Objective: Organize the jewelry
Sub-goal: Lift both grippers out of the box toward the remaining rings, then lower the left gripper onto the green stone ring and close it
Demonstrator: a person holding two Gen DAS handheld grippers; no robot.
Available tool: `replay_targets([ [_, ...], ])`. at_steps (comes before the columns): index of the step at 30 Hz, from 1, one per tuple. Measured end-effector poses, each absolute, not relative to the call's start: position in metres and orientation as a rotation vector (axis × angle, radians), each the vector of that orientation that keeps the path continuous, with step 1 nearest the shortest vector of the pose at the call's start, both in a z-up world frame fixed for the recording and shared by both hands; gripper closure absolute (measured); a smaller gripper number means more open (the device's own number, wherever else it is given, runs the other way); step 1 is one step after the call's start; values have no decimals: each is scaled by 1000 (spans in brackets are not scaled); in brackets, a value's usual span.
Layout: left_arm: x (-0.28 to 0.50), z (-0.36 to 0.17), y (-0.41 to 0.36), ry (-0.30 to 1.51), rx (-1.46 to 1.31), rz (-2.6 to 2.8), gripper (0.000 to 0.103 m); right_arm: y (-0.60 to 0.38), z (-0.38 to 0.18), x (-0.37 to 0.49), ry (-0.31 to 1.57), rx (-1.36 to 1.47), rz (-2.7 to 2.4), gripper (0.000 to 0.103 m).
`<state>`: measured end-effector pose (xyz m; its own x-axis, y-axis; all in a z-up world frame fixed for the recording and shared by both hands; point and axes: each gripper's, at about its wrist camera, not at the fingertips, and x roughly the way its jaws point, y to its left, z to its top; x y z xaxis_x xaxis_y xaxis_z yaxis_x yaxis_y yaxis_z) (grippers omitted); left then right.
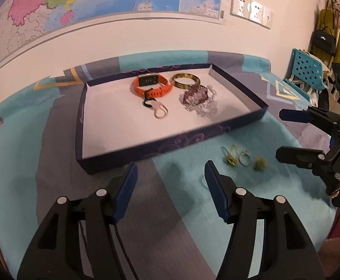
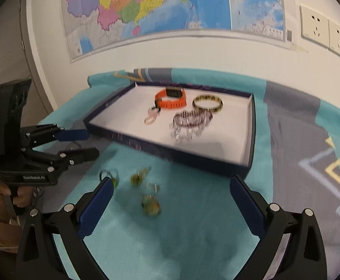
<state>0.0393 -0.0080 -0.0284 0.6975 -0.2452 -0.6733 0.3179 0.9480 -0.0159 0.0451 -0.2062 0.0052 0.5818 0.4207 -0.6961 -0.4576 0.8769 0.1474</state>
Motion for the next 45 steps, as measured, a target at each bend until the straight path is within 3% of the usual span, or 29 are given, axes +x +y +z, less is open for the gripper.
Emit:
replay_targets([
  [6,27,-34,-16,744,127,-353,44,-196,-5,31,849,-89,523,7],
  [11,24,-39,-24,756,137,-381,44,-182,-14,27,883,-130,539,34],
  [14,22,-40,-30,757,152,-399,45,-177,-17,28,898,-130,552,44],
  [24,31,-48,-47,813,143,-473,65,-177,-20,33,929,-105,569,68],
  [33,37,-53,-48,843,115,-482,86,-180,-21,36,936,-88,559,77],
  [36,37,-53,-47,844,105,-480,88,-182,-22,38,938,-75,547,87],
  [45,32,-51,-43,834,83,-475,93,-187,-17,35,912,-52,553,87],
])
